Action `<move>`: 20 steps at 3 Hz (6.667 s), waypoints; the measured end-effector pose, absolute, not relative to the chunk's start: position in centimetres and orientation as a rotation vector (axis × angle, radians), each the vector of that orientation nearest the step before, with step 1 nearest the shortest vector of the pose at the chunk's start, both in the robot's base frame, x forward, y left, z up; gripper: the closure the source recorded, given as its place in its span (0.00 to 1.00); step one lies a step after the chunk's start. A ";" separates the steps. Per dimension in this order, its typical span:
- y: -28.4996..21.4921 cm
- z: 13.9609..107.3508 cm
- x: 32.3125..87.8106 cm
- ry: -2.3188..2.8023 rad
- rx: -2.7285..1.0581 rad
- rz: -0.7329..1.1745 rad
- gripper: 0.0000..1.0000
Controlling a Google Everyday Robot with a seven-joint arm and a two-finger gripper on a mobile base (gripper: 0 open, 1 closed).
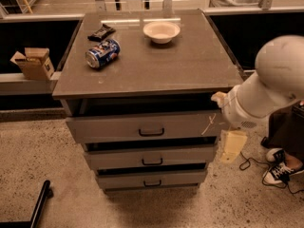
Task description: Open top drawer
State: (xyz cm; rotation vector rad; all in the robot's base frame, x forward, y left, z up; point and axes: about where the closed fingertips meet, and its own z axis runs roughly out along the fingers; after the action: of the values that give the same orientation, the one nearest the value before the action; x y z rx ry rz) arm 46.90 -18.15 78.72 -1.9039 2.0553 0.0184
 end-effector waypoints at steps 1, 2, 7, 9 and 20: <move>-16.5 75.5 49.3 1.935 -1.871 0.073 0.00; -14.8 72.1 51.4 1.882 -1.859 0.104 0.00; -12.3 66.0 55.8 1.839 -1.943 0.224 0.37; -12.3 66.8 47.7 1.721 -2.085 0.295 0.41; -7.5 61.8 52.4 1.835 -2.036 0.296 0.14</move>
Offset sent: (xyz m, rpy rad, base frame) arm 0.0704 0.0527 -0.1101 0.1983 -0.1002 0.0933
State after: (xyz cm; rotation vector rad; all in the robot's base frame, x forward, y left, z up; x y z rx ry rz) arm 52.35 -7.49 61.83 -2.0361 1.8348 0.2957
